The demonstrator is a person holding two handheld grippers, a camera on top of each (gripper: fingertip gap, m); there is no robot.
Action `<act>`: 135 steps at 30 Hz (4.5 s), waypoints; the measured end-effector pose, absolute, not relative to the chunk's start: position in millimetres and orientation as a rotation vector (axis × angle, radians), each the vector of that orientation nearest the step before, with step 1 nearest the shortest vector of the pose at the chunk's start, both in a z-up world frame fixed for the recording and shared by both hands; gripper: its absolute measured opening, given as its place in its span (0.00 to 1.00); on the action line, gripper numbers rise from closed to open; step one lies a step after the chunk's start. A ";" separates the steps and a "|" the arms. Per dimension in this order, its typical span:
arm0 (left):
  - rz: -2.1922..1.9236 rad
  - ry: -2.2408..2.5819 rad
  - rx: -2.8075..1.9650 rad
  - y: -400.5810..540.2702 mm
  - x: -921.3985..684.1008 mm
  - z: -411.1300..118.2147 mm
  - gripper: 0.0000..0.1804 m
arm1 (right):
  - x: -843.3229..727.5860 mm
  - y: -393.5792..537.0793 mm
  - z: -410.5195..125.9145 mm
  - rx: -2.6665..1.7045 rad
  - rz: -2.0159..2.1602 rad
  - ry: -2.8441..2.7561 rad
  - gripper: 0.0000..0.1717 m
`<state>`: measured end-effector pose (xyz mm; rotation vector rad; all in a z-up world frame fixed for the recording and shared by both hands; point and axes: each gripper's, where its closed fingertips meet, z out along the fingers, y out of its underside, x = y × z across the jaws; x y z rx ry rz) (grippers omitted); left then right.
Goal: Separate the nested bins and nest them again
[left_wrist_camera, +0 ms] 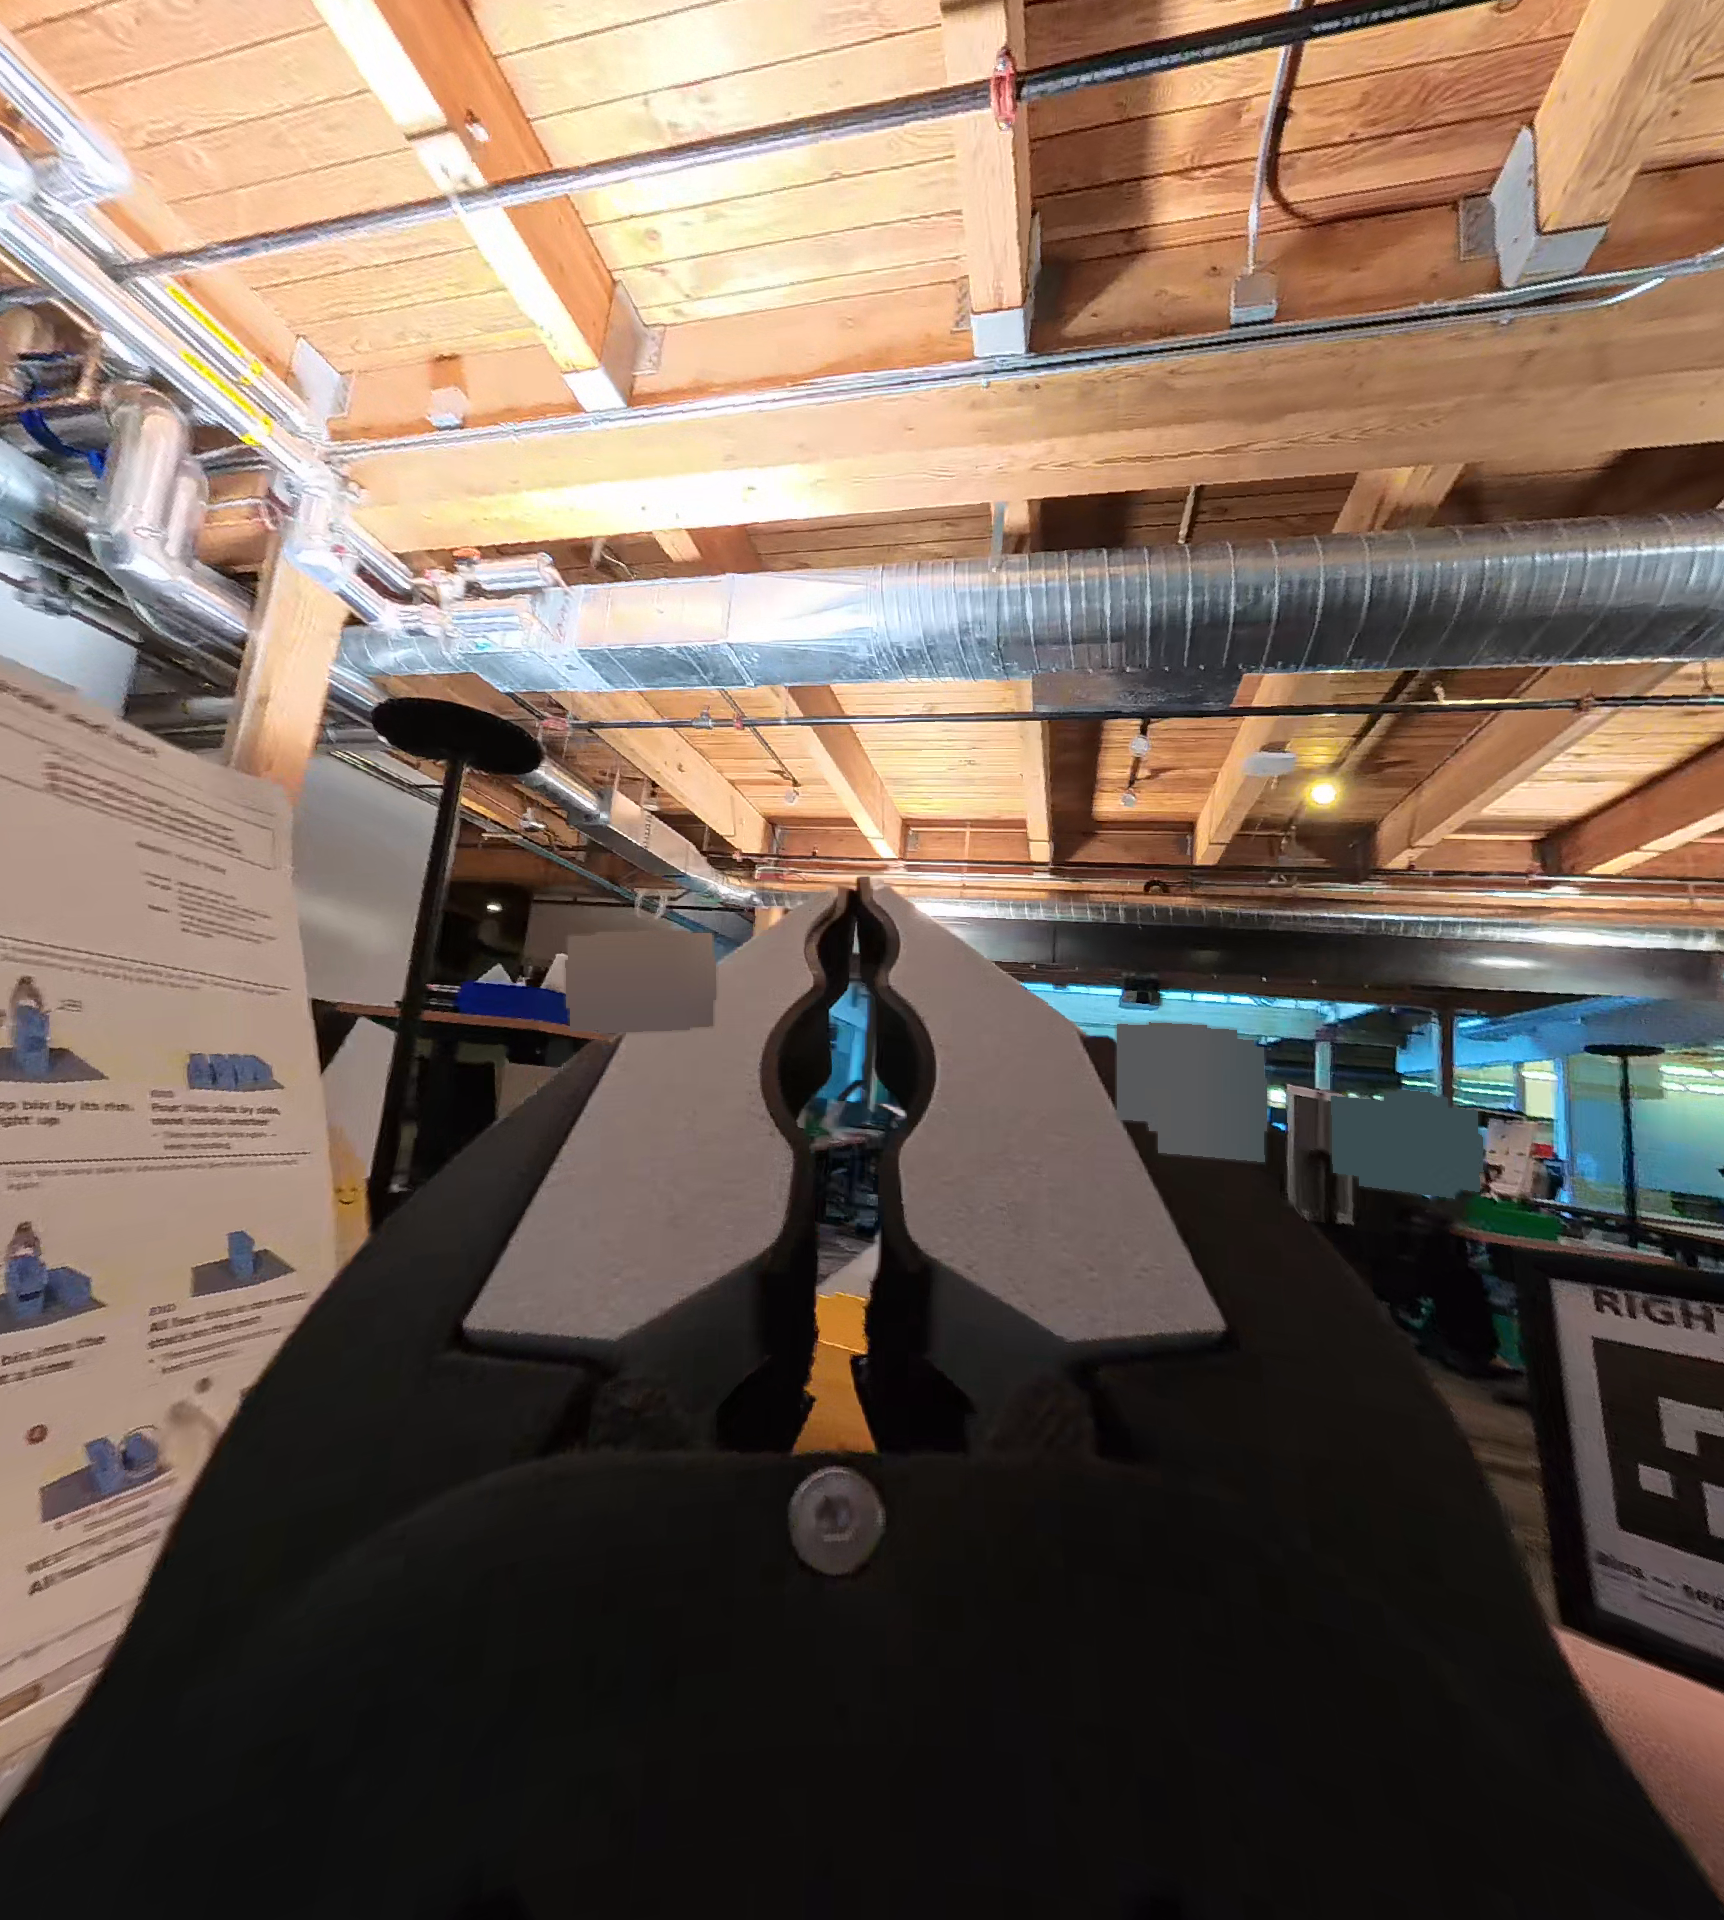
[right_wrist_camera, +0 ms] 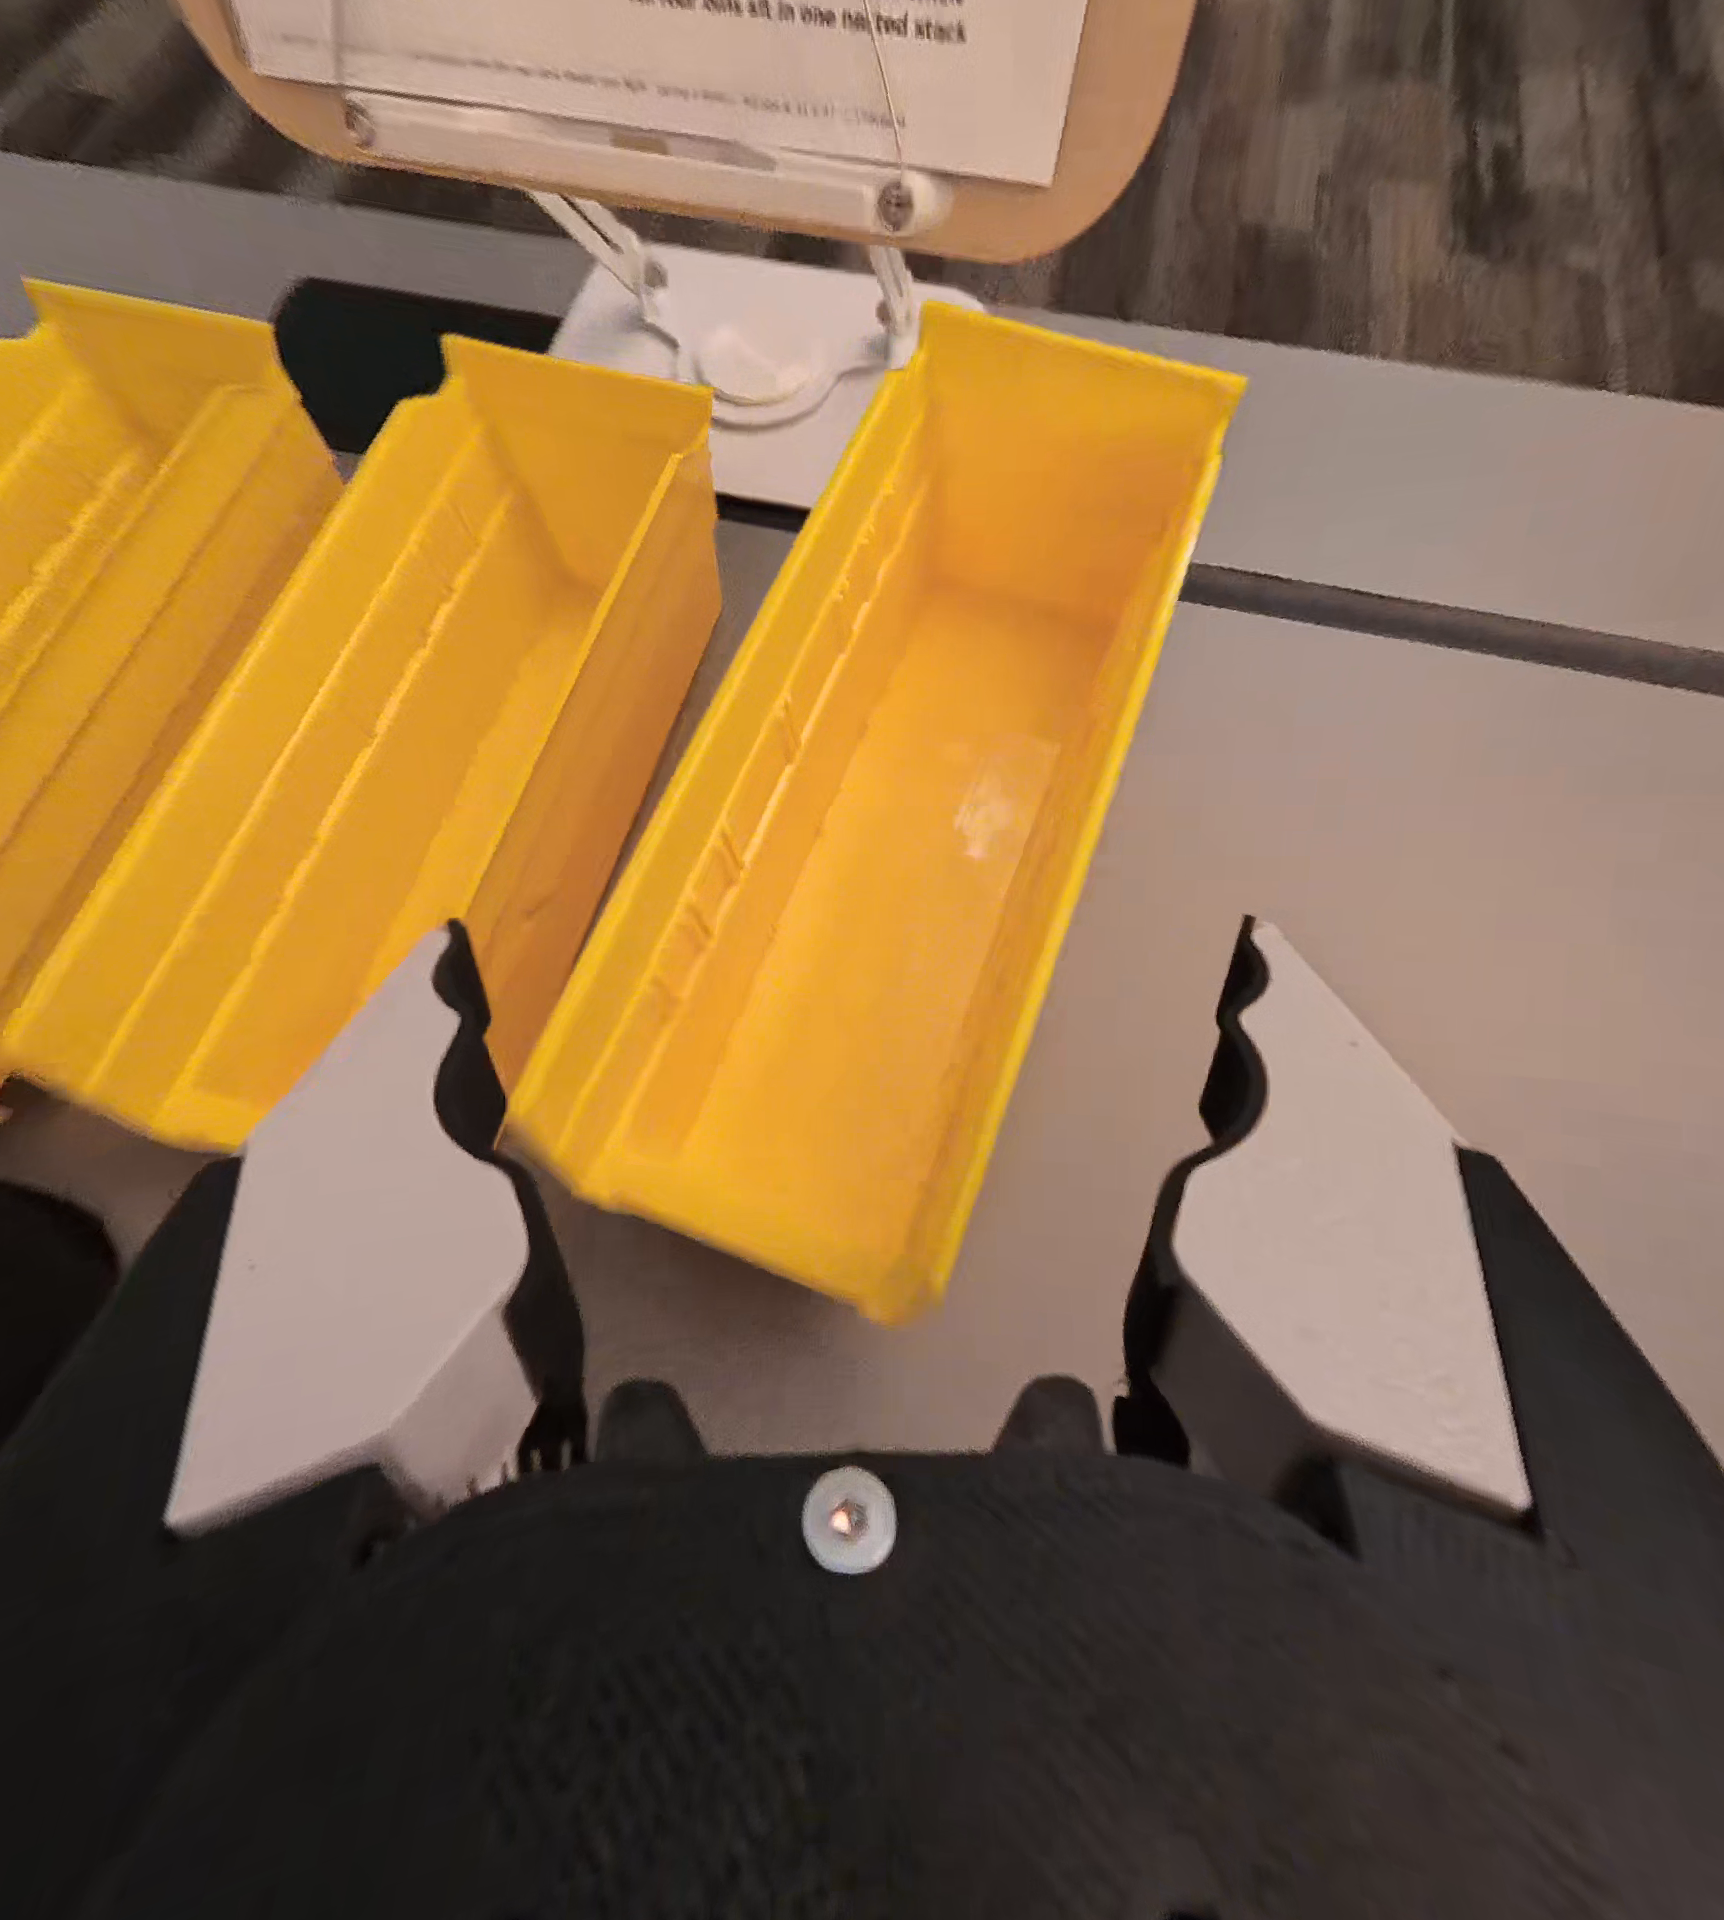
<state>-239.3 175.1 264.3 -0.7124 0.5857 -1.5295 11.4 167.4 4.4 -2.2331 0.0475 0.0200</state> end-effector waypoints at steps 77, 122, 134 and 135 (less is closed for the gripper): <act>-1.755 0.523 -0.767 189.0 -255.0 260.4 0.00 | 85.1 201.1 64.6 -2.782 -0.055 0.243 0.68; -1.415 0.934 -0.984 127.2 -105.0 219.3 0.00 | 75.2 122.7 231.1 -1.205 0.298 -0.489 0.20; -1.120 1.011 -1.302 176.9 -64.2 157.7 0.04 | 66.6 116.7 216.2 -1.103 0.293 -0.601 0.00; -1.094 0.984 -1.349 182.9 -70.5 155.9 0.07 | 70.7 116.7 216.6 -1.105 0.274 -0.594 0.00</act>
